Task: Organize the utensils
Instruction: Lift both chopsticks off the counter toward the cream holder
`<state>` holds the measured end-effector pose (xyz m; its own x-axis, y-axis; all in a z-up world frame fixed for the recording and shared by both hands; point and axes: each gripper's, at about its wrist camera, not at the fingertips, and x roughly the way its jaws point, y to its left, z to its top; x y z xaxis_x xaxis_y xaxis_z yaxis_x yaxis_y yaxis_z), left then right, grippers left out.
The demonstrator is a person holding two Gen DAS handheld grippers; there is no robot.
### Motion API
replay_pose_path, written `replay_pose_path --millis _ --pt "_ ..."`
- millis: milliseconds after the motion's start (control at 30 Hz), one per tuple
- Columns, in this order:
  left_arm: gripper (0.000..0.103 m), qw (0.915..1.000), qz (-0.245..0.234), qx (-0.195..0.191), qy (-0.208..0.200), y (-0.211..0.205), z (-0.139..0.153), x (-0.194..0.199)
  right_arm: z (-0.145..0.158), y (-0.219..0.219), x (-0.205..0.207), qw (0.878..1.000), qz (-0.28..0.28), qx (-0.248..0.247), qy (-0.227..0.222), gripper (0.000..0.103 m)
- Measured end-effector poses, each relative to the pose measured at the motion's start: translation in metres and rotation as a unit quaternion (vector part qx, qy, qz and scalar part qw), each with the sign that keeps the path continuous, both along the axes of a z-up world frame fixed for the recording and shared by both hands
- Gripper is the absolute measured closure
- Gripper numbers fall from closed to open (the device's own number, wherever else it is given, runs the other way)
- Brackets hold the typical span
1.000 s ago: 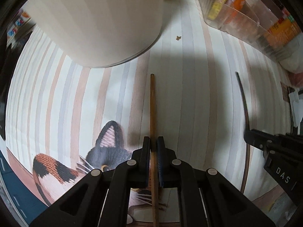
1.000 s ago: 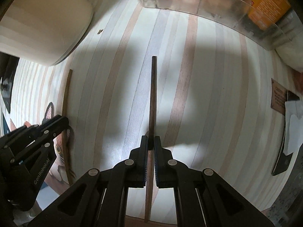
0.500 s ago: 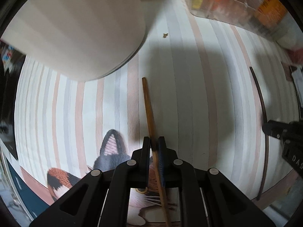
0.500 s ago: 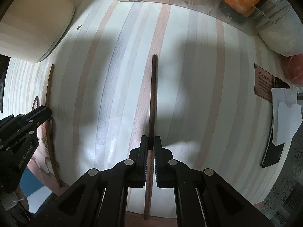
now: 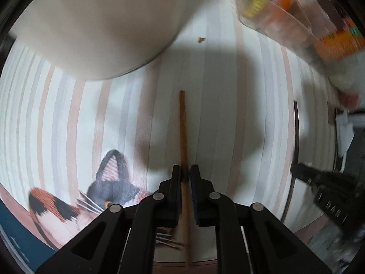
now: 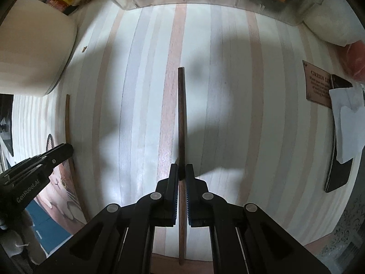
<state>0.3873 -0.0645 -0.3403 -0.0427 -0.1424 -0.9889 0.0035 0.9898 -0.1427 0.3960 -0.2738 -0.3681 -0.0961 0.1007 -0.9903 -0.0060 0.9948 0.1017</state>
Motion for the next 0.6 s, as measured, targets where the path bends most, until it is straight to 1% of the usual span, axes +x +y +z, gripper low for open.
replay_pose_path --millis 200,267,367,500,567,600 --pt "0.094 0.9976 -0.05 0.045 -0.015 -0.025 0.002 0.003 -0.001 0.014 0.01 0.998 0.034 -0.037 0.028 0.096" --pt "0.095 0.9967 -0.059 0.052 -0.023 -0.036 0.002 0.0 -0.002 0.018 0.014 0.997 0.038 -0.046 0.038 0.096" --pt "0.098 0.9966 -0.054 0.052 -0.035 -0.044 0.002 0.003 -0.002 0.023 0.018 0.996 0.046 -0.062 0.049 0.096" --pt "0.099 0.9954 -0.053 0.06 -0.053 -0.048 0.006 0.001 0.001 0.027 0.01 0.996 0.047 -0.07 0.028 0.096" --pt "0.099 0.9959 -0.047 0.056 -0.053 -0.049 0.008 -0.001 0.005 0.023 0.004 0.997 0.038 -0.063 0.009 0.097" --pt "0.099 0.9964 -0.043 0.052 -0.052 -0.049 0.01 -0.008 0.005 0.022 -0.003 0.998 0.032 -0.058 0.001 0.097"
